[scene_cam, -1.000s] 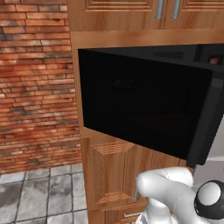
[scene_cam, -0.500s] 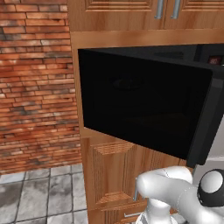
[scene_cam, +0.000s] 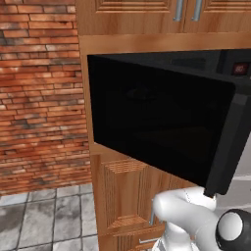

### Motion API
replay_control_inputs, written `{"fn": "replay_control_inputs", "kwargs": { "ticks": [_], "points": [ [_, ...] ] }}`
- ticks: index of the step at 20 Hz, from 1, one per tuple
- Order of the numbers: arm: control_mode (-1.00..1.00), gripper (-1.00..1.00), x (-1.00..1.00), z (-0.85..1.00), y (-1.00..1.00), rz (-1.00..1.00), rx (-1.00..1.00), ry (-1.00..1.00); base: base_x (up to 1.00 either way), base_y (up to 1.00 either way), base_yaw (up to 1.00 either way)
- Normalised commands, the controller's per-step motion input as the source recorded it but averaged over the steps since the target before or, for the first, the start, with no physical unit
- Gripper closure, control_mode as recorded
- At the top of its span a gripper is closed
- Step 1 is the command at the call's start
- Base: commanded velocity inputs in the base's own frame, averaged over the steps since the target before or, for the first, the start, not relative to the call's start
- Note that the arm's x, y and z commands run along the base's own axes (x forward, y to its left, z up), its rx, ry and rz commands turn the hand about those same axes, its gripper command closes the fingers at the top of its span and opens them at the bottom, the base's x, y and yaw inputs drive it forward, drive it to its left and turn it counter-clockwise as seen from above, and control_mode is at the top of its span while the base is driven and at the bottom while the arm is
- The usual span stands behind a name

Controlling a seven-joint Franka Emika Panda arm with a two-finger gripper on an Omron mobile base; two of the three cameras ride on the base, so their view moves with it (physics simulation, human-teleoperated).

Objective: The microwave is finished heating the chicken drumstick and potato. Take the bowl containing the food and place it on the dining counter.

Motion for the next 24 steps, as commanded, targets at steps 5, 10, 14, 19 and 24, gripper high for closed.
{"fn": "replay_control_inputs", "kwargs": {
  "ticks": [5, 10, 14, 19, 24],
  "points": [
    [-1.00, -1.00, -0.65, 0.00, 0.96, 0.15, 0.04, 0.00, 0.00, 0.00, 0.00],
    [-1.00, -1.00, -0.51, 0.00, 1.00, 0.09, 0.07, 0.00, 0.00, 0.00, 0.00],
    [-1.00, -1.00, -0.46, 0.00, 1.00, 0.00, 0.08, -0.08, 0.00, 0.00, 0.00],
    [-1.00, -1.00, -0.08, 0.00, 1.00, -0.01, 0.07, -0.11, 0.00, 0.00, 0.00],
    [-1.00, -1.00, 0.00, 0.00, 0.70, -0.05, 0.00, -0.05, 0.00, 0.00, 0.00]
  ]
}}
